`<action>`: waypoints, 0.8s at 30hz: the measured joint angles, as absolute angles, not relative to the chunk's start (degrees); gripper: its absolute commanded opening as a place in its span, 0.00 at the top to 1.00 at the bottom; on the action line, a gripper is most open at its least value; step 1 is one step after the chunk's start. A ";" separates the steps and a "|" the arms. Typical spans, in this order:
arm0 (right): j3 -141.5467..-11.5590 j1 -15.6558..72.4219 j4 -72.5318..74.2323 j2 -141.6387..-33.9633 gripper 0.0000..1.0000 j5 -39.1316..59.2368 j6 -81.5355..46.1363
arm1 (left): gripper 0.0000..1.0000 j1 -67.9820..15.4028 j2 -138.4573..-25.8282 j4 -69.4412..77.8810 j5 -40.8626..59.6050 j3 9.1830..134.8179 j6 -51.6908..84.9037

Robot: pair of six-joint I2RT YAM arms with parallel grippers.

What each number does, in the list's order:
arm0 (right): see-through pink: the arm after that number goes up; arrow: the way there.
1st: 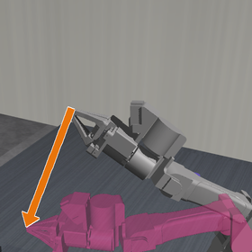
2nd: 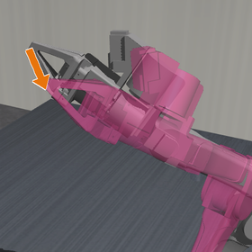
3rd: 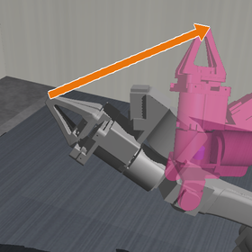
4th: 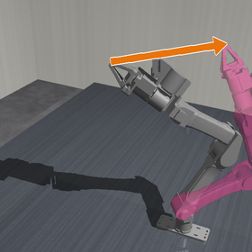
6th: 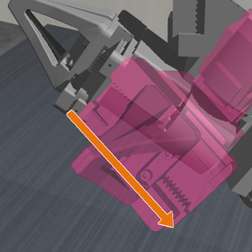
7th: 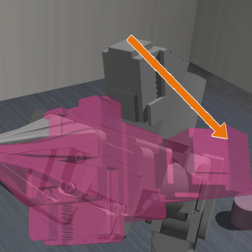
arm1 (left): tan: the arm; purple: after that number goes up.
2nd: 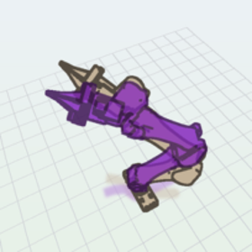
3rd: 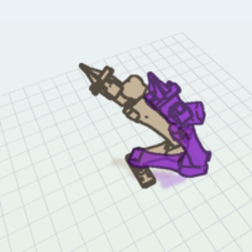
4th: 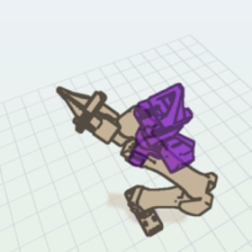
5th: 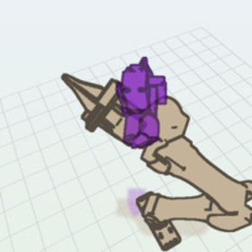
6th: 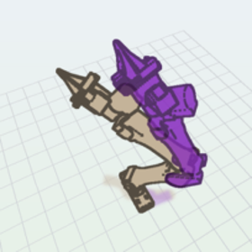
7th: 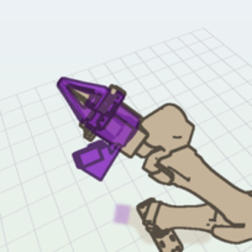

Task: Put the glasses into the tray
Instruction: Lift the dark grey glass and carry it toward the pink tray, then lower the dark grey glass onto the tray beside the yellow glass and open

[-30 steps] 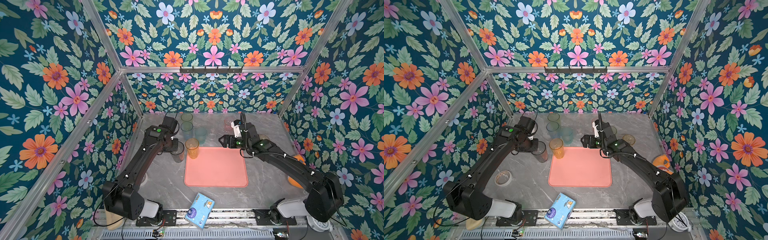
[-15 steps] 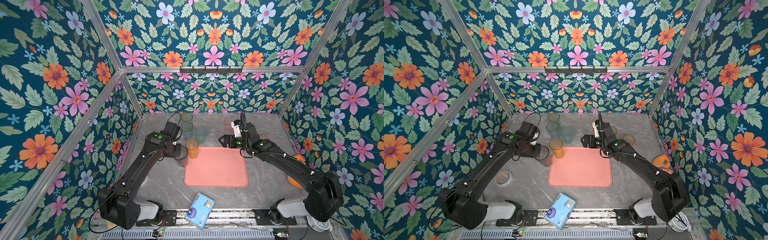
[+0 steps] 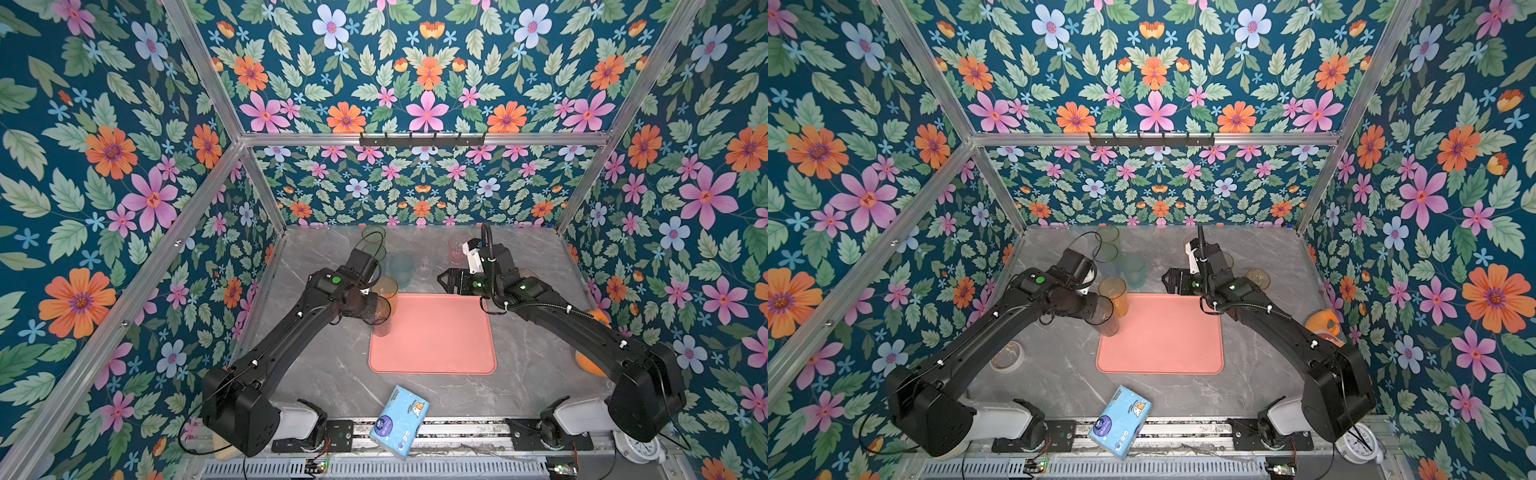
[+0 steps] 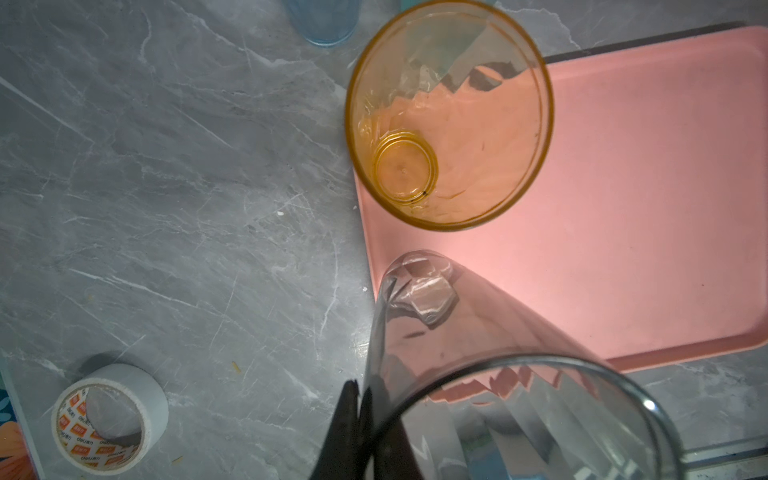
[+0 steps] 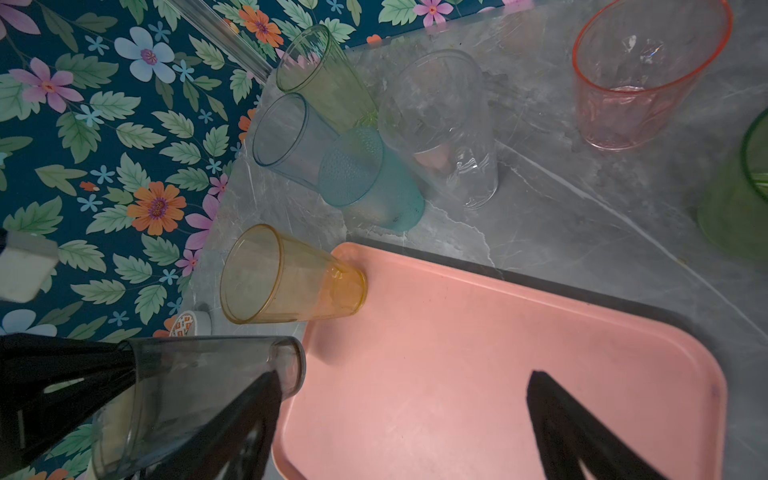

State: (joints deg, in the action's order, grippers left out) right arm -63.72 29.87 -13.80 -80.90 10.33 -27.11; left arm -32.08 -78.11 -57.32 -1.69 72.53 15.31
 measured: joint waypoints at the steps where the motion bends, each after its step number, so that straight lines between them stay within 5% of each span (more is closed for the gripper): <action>1: -63.72 29.87 -13.80 -80.90 0.07 10.33 -27.11 | 1.00 -32.67 -78.46 -57.14 -1.85 72.69 15.31; 24: -63.35 29.41 -13.85 -80.82 0.06 10.33 -27.31 | 1.00 -35.55 -84.03 -53.58 -4.21 69.38 15.79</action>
State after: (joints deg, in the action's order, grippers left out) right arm -63.35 29.41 -13.85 -80.82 10.33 -27.31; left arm -35.55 -84.03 -53.58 -4.21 69.38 15.79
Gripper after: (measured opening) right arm 0.936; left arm 0.091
